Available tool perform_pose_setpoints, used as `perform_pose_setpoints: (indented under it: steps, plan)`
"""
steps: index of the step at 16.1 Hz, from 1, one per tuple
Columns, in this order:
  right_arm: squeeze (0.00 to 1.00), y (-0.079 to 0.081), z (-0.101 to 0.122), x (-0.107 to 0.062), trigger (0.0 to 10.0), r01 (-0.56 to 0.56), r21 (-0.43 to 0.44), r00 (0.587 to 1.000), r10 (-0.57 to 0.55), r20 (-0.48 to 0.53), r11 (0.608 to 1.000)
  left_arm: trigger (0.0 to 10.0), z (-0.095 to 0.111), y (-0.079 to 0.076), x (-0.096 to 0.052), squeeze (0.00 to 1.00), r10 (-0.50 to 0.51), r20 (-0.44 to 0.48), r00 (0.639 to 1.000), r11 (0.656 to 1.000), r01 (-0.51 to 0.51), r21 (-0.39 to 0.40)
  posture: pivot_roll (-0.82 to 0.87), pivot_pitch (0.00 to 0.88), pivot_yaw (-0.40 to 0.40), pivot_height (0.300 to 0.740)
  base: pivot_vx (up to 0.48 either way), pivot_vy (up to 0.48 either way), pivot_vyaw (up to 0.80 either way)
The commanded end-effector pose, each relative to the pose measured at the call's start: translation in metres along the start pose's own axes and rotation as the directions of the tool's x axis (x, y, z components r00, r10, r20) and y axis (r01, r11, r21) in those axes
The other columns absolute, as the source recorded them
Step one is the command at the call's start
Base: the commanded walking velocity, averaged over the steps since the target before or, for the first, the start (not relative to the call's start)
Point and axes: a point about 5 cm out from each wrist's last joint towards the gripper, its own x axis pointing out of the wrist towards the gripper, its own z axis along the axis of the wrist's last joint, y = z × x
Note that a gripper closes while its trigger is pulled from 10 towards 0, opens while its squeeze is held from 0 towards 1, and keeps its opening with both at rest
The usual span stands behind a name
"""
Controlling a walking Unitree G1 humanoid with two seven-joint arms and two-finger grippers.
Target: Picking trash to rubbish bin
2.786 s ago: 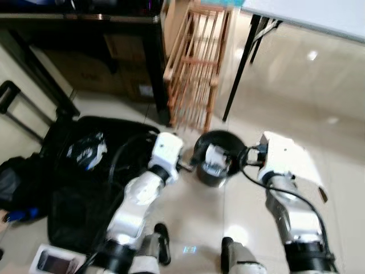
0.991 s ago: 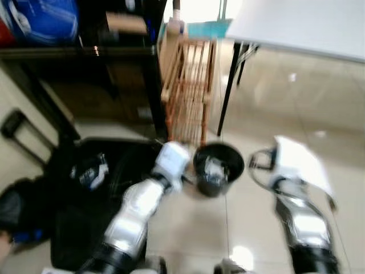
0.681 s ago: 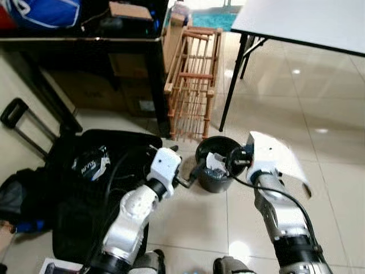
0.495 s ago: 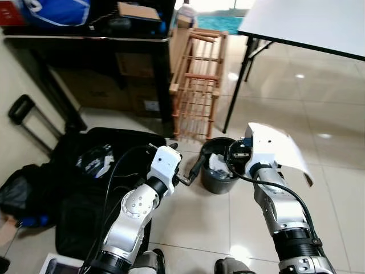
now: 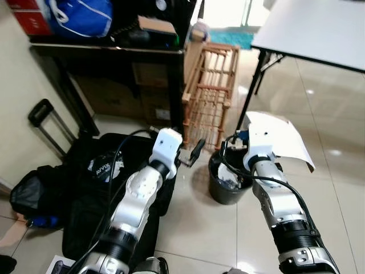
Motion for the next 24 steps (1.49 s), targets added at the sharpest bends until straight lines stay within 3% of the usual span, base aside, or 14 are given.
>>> perform_pose_setpoints:
  steps: [1,9,18,24]
  plan:
    - [0.0,-0.001,-0.001,0.0,10.0,0.011,0.0,1.0,-0.011,0.0,1.0,10.0,-0.002,0.0,0.001,0.0,0.006,-0.004,1.0,1.0,-0.006,0.001,-0.05,0.068,0.066,0.74,0.0,0.0,0.0]
    - [0.0,-0.01,-0.006,0.001,10.0,0.038,0.023,0.999,-0.038,-0.012,0.999,10.0,-0.007,-0.005,0.003,0.0,-0.006,-0.006,1.0,1.0,0.006,-0.003,-0.05,0.083,0.061,0.74,0.0,-0.12,-0.18]
    - [0.0,-0.033,-0.009,-0.007,10.0,0.125,0.019,0.992,-0.125,-0.014,0.992,10.0,-0.006,-0.016,0.013,0.0,-0.049,0.003,0.999,0.999,0.049,-0.019,-0.12,0.074,0.078,0.74,0.0,0.0,0.0]
    - [0.0,-0.034,-0.014,-0.011,10.0,0.136,0.035,0.99,-0.135,-0.032,0.99,10.0,-0.008,-0.02,0.014,0.0,-0.066,0.003,0.998,0.998,0.066,-0.023,-0.12,0.084,0.083,0.74,0.0,0.0,-0.71]
